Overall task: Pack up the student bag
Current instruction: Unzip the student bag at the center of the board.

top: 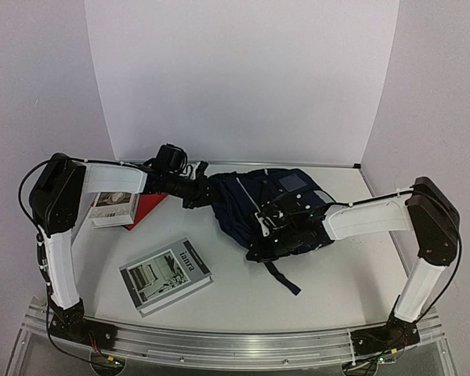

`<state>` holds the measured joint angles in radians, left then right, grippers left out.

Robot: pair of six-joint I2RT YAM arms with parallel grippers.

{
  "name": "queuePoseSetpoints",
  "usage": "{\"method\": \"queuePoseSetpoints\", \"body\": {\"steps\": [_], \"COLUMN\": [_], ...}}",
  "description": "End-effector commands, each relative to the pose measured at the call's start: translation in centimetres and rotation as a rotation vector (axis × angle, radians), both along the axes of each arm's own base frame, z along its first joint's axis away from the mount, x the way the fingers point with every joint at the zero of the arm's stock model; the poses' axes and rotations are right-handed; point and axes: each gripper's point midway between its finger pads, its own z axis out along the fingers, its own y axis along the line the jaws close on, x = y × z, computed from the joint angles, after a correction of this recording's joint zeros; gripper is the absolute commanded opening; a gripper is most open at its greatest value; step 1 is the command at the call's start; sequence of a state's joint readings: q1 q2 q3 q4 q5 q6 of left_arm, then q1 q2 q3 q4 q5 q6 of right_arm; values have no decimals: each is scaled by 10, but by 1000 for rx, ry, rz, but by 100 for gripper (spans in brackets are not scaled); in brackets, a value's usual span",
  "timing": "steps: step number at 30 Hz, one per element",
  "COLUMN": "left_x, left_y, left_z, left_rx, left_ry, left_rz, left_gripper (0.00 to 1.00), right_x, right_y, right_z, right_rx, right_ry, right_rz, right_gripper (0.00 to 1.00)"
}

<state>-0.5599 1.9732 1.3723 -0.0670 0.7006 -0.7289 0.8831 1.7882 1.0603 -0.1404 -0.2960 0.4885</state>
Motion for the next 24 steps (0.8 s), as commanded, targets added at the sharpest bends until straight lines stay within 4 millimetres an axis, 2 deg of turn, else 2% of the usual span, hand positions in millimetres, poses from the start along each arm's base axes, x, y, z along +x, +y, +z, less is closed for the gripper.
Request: {"method": "queuePoseSetpoints", "body": {"steps": [1, 3, 7, 9, 11, 15, 19, 24], "left_x": [-9, -9, -10, -13, -17, -21, -19, -15], "left_y": [8, 19, 52, 67, 74, 73, 63, 44], "left_z": [-36, -39, -31, -28, -27, -39, -50, -44], "left_rx": [207, 267, 387, 428, 443, 450, 414, 293], "left_ry": [-86, -104, -166, -187, -193, -147, -106, -103], "left_rz": [10, 26, 125, 168, 185, 170, 160, 148], "left_gripper": [17, 33, 55, 62, 66, 66, 65, 72], "right_x": [10, 14, 19, 18, 17, 17, 17, 16], "right_y": [50, 48, 41, 38, 36, 35, 34, 30], "right_z": [93, 90, 83, 77, 72, 69, 70, 70], "right_rx": [275, 267, 247, 231, 217, 206, 206, 196], "right_ry": [-115, -109, -100, -85, -72, -68, -69, -76], "right_rz": [29, -13, -76, -91, -96, -98, -99, -106], "right_gripper": [0, 0, 0, 0, 0, 0, 0, 0]}}
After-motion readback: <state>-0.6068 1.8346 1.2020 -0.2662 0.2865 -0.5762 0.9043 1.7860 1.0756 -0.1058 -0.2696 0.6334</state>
